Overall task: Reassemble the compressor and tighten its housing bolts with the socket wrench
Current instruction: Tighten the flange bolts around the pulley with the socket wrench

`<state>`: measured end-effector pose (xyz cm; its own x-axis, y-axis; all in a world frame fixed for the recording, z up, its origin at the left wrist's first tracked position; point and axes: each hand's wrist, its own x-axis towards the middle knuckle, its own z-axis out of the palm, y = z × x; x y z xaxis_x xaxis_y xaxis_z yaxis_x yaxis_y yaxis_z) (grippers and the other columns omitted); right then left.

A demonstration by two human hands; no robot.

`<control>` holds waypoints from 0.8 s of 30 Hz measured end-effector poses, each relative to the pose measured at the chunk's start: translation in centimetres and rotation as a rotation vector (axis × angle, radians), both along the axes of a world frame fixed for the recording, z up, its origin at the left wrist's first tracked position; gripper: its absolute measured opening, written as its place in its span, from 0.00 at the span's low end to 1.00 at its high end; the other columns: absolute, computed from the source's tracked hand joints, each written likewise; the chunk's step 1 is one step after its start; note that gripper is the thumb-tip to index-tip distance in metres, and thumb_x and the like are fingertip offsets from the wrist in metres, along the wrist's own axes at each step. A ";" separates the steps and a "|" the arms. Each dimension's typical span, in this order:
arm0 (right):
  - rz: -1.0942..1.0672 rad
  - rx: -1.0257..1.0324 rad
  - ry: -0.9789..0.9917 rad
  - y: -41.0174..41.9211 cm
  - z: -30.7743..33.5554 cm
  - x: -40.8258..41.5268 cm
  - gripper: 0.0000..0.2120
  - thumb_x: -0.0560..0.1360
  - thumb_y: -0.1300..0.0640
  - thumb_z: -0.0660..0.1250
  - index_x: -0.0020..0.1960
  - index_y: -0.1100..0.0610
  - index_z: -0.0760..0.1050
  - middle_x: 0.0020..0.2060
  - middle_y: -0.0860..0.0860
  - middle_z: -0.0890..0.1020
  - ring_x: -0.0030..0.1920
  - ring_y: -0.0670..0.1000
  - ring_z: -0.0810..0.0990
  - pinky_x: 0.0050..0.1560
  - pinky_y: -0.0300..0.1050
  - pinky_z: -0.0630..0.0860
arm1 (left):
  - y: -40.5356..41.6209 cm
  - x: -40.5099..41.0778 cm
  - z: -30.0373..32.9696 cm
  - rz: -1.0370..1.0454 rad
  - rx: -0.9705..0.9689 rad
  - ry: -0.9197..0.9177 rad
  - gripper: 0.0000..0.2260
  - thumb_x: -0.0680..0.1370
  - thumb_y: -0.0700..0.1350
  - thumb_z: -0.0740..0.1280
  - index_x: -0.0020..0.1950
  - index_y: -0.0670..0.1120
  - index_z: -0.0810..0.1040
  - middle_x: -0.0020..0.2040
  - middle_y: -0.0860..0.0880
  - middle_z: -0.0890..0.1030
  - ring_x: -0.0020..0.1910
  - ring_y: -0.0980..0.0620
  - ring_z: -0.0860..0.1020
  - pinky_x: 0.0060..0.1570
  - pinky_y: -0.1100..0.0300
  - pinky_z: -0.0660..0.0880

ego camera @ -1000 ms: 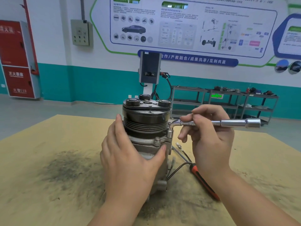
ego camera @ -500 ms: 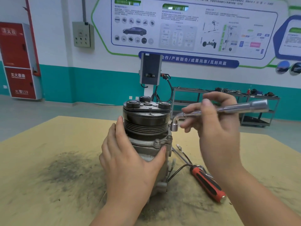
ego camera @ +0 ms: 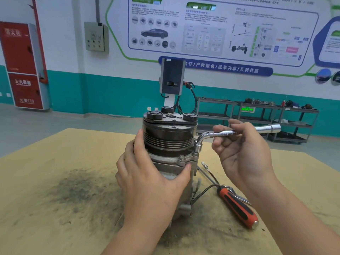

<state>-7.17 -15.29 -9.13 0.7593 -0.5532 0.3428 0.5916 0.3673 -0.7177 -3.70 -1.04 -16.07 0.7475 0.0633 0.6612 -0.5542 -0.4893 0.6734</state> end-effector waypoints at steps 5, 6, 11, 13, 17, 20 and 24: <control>0.067 0.028 0.071 -0.6 0.2 0.2 0.04 0.78 0.65 0.55 0.48 0.60 0.68 0.28 0.56 0.81 0.23 0.49 0.73 0.24 0.37 0.72 | 0.1 -0.1 0.0 -0.008 0.007 -0.002 0.48 0.63 0.66 0.69 0.77 0.49 0.56 0.73 0.47 0.66 0.70 0.48 0.60 0.69 0.47 0.61; 0.077 0.029 0.075 -0.7 0.2 0.2 0.04 0.78 0.64 0.55 0.48 0.60 0.68 0.29 0.56 0.81 0.23 0.49 0.73 0.24 0.37 0.72 | 0.1 -0.1 0.0 -0.007 0.008 -0.001 0.47 0.63 0.66 0.69 0.77 0.49 0.57 0.73 0.47 0.66 0.70 0.48 0.60 0.69 0.46 0.61; 0.091 0.026 0.083 -0.7 -0.2 0.4 0.04 0.78 0.64 0.55 0.48 0.60 0.68 0.30 0.56 0.81 0.24 0.50 0.74 0.25 0.38 0.73 | 0.0 -0.1 0.0 -0.016 0.003 -0.008 0.46 0.63 0.66 0.68 0.77 0.49 0.58 0.72 0.47 0.66 0.69 0.48 0.60 0.68 0.47 0.61; 0.098 0.017 0.095 -0.8 -0.1 0.4 0.04 0.78 0.64 0.55 0.48 0.61 0.68 0.29 0.56 0.81 0.23 0.50 0.73 0.25 0.38 0.73 | 0.0 -0.1 0.0 -0.019 0.000 -0.013 0.46 0.63 0.65 0.68 0.76 0.49 0.58 0.72 0.47 0.66 0.69 0.48 0.60 0.67 0.47 0.62; 0.142 -0.029 0.166 -1.5 0.4 0.3 0.04 0.77 0.64 0.56 0.48 0.61 0.69 0.27 0.56 0.78 0.22 0.50 0.71 0.22 0.38 0.70 | 0.0 -0.1 0.0 -0.020 -0.007 -0.012 0.46 0.63 0.65 0.69 0.77 0.48 0.59 0.72 0.47 0.67 0.69 0.49 0.60 0.67 0.47 0.62; 0.234 -0.063 0.239 -2.1 0.8 0.0 0.02 0.74 0.63 0.61 0.44 0.61 0.71 0.29 0.55 0.79 0.23 0.49 0.73 0.22 0.37 0.71 | 0.0 -0.1 0.0 -0.012 -0.007 -0.012 0.46 0.63 0.65 0.68 0.76 0.48 0.59 0.72 0.47 0.67 0.69 0.48 0.61 0.67 0.46 0.62; 0.283 -0.025 0.225 -2.1 0.9 -0.1 0.06 0.68 0.60 0.66 0.43 0.61 0.75 0.34 0.57 0.83 0.27 0.49 0.77 0.27 0.37 0.76 | -0.1 -0.1 0.0 -0.006 -0.008 -0.015 0.46 0.63 0.66 0.68 0.76 0.48 0.59 0.71 0.47 0.67 0.68 0.48 0.61 0.67 0.46 0.62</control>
